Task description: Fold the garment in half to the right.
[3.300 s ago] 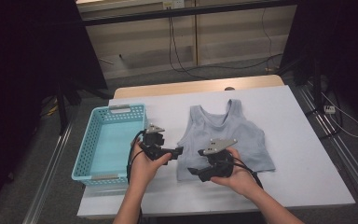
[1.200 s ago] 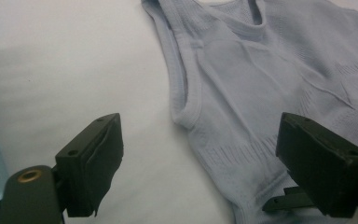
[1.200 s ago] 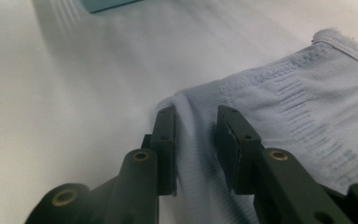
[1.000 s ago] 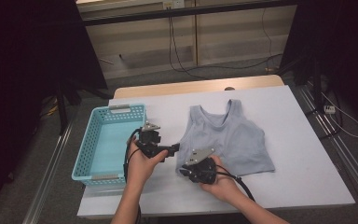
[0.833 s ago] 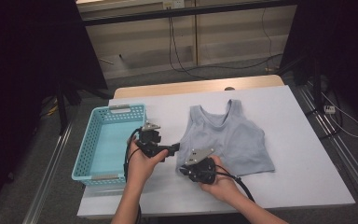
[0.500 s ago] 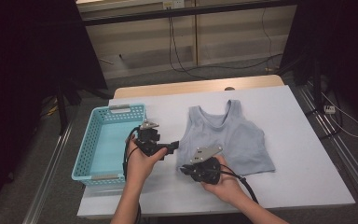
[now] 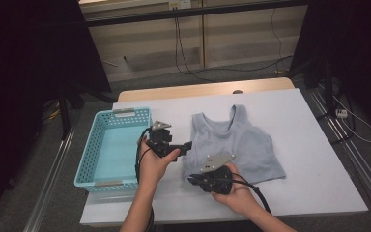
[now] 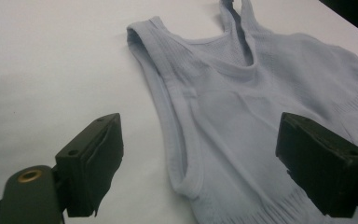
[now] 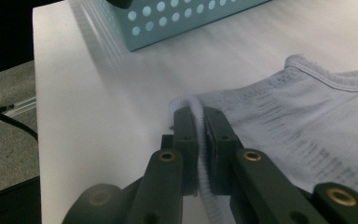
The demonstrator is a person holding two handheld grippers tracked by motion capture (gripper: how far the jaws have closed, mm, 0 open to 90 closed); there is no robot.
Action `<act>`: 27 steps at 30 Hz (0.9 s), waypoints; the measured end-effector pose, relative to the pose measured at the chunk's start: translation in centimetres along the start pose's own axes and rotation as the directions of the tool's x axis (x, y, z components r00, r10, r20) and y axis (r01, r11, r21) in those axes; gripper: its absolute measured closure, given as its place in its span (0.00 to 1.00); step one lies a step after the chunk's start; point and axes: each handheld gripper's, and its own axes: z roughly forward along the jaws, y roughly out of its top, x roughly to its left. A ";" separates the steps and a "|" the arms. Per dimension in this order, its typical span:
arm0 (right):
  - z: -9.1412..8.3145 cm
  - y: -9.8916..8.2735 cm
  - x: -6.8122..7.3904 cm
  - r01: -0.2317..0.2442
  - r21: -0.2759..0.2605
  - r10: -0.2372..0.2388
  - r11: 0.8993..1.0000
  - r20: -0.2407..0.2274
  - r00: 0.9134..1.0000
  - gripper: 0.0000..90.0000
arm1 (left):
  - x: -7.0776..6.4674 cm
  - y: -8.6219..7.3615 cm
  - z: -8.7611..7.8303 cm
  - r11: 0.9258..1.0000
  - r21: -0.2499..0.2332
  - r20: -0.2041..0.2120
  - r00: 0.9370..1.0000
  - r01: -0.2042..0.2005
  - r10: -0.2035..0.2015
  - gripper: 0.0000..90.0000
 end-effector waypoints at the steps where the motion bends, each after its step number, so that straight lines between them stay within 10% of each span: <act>1: 0.0 0.0 0.0 0.002 0.000 -0.002 1.000 -0.002 1.000 0.95 | -0.1 0.1 0.1 1.000 -0.007 0.003 1.000 0.012 -0.012 0.17; 27: -0.6 -0.2 0.2 0.009 -0.015 -0.010 1.000 -0.044 0.999 0.94 | 1.1 2.7 4.7 1.000 0.002 -0.032 0.999 0.029 -0.029 0.20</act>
